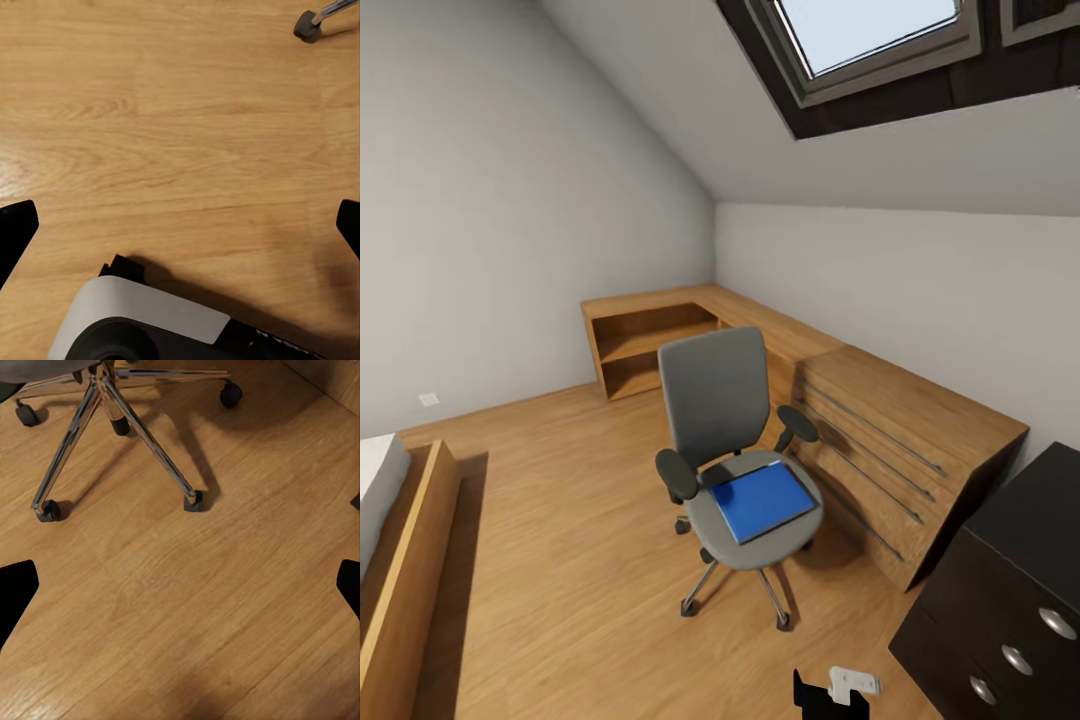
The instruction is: In the bedroom, organize the workspace by keeping the computer under the desk, ensuring the monitor is on the desk, placing the keyboard on the desk next to the monitor, placing the mouse on the desk next to the keyboard, moving the folder from the swivel chair onto the desk next to the mouse, stacking the notebook on top of the folder with the pen on top of the notebook, and positioning the swivel chair next to the desk.
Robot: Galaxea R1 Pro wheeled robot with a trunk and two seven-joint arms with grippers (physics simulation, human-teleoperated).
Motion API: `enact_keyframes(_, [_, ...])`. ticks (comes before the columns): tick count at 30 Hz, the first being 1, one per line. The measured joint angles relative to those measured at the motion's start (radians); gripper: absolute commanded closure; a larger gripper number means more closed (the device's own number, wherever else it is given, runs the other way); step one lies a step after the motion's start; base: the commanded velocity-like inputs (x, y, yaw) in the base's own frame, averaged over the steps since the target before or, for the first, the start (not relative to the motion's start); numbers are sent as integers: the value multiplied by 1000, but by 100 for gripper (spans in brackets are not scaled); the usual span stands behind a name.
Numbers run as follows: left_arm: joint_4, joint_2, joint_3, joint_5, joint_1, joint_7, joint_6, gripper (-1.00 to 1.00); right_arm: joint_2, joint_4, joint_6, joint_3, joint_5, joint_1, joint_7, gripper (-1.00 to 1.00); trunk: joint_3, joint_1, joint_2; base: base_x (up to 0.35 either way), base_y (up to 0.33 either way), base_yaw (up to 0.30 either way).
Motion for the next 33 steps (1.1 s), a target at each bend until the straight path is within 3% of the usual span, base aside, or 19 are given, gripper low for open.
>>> enact_keyframes(33, [0, -3, -2, 0, 0, 0, 0, -100, -4, -1, 1, -1, -3, 0, 0, -100, 46, 0, 0, 0, 0, -22])
